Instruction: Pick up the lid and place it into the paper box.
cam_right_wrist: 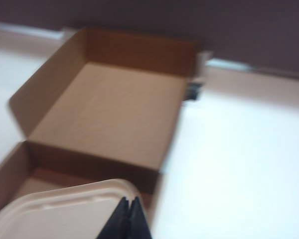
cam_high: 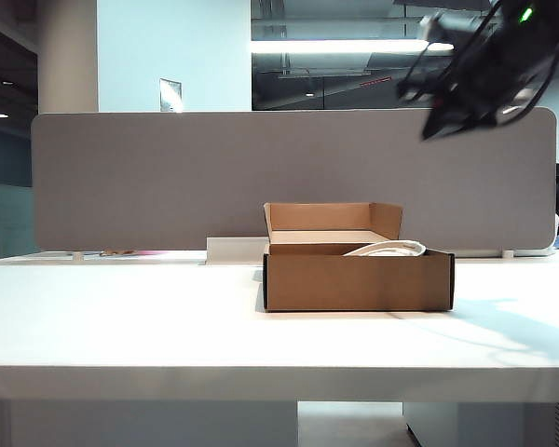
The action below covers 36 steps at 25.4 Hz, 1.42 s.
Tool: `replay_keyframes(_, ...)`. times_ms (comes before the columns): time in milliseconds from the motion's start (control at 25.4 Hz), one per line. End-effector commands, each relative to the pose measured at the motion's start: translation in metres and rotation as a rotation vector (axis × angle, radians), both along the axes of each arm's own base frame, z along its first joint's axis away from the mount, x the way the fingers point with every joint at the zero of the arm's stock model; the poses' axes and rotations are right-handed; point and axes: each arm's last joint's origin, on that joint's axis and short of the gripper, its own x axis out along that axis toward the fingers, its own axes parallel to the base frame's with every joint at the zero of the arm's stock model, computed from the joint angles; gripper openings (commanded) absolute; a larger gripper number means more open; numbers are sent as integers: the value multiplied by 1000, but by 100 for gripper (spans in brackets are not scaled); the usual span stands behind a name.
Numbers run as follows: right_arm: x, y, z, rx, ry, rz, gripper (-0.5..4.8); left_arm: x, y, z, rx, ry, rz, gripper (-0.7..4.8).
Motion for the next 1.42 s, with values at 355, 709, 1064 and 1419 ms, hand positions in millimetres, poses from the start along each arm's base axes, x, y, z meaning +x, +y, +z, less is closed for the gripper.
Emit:
replay_keyframes(355,-70,-46,-4,86,10,-172,-6,0,0,2,0,-8,-2,-3)
replay_keyframes(709,-143,-53,-49,204,20,-220,-6,1,4,10,11,-92,141,-3)
replay_keyframes(1064,-179,-57,-70,221,-42,-214,-6,1,4,18,0,-180,139,-3)
replay_keyframes(1419,-213,-61,-86,244,-92,-228,-6,1,4,17,0,-173,133,-3)
